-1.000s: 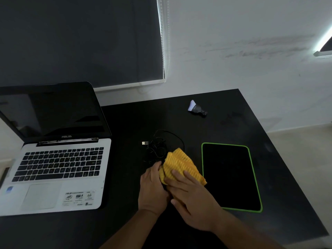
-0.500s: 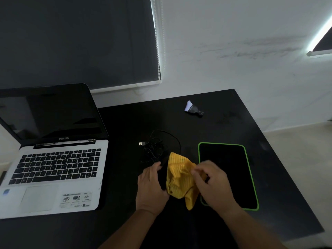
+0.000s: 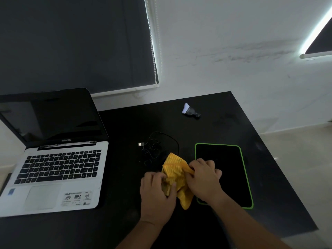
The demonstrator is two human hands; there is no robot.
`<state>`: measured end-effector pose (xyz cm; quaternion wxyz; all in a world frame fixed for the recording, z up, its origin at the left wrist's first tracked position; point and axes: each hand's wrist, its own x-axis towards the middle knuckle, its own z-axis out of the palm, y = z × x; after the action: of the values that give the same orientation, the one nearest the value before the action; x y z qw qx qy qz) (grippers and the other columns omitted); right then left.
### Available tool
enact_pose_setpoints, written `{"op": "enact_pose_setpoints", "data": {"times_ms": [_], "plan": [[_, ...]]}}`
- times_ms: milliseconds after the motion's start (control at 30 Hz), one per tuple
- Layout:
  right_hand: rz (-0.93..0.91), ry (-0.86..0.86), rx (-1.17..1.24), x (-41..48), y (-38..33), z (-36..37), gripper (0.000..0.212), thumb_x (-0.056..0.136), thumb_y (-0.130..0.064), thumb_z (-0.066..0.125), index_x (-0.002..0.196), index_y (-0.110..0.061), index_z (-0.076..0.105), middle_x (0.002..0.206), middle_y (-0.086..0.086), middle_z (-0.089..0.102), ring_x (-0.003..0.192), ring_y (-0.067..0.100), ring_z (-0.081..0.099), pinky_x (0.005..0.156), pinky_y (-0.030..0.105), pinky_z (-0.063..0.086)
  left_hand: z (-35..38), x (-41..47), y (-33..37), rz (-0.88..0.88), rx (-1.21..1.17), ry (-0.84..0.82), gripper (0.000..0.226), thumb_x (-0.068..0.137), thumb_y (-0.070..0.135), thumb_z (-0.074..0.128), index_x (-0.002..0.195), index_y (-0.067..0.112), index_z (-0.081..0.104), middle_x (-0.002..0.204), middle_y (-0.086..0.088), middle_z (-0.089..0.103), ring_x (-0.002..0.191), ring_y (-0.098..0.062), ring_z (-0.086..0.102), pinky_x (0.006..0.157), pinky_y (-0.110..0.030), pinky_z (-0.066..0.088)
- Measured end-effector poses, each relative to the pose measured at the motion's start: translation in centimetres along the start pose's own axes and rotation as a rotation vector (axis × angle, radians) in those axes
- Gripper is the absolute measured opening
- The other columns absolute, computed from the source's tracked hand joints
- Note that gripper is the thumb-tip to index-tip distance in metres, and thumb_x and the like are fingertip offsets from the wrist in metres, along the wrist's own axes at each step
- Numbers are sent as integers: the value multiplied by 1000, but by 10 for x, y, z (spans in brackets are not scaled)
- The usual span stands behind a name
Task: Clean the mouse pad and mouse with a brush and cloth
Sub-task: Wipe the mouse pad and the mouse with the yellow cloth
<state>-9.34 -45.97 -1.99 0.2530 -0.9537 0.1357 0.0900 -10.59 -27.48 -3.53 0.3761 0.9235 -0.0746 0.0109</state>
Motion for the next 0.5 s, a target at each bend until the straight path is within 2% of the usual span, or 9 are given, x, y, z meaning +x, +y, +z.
{"op": "enact_pose_setpoints", "data": {"times_ms": [67,133,200,233,267,300,367,433,500], "plan": [[-42,-10,196,-6,0,-9,4,90,-35,58,87,-32,59,86,-13,59,92,11,51,83,41,40,-1,3,14,38,72,7,32,87,53,56,111,33,49,114,12,42,100,-11,44,86,-43,50],[-89,-82,459,-11,0,-25,10,92,-22,64,86,-30,61,78,-4,63,73,16,59,69,48,52,-5,17,27,109,170,-27,47,87,50,58,128,33,45,134,8,41,116,-15,41,96,-46,46],[-165,-133,573,-13,1,-45,14,92,-13,67,88,-26,65,82,-1,67,73,17,63,68,44,56,-14,36,40,203,260,-161,70,88,49,61,150,36,30,160,8,24,139,-21,26,112,-50,33],[-210,-156,576,-13,3,-54,16,92,-11,68,90,-27,67,85,-3,68,76,15,64,69,40,57,-20,48,48,243,280,-266,79,89,49,61,155,40,20,165,11,16,146,-22,14,117,-52,25],[-251,-175,575,-11,6,-62,17,92,-10,69,91,-27,68,87,-5,68,78,14,64,71,36,56,-28,60,56,275,289,-378,83,90,48,62,158,43,14,165,14,18,148,-17,5,120,-53,19],[-280,-187,576,-9,9,-69,19,91,-9,70,91,-28,69,87,-6,68,79,13,65,72,34,55,-33,72,62,299,303,-477,83,91,46,64,158,46,14,161,14,26,146,-11,3,121,-50,17],[-284,-190,606,-4,17,-83,22,89,-5,74,94,-27,72,88,-5,70,81,13,66,71,30,55,-42,94,73,345,333,-620,65,92,44,66,149,48,36,141,12,46,134,-9,21,116,-38,19],[-248,-166,641,2,26,-100,26,84,-4,79,100,-23,74,90,-5,74,81,8,69,71,20,54,-44,111,80,375,285,-699,33,92,44,68,123,42,62,113,15,62,111,-6,51,108,-34,38],[-198,-133,678,9,36,-119,31,81,-5,84,105,-21,75,91,-7,77,83,4,71,74,16,53,-41,126,88,295,126,-728,11,91,39,73,101,35,71,92,11,68,86,-3,64,84,-39,57]]}}
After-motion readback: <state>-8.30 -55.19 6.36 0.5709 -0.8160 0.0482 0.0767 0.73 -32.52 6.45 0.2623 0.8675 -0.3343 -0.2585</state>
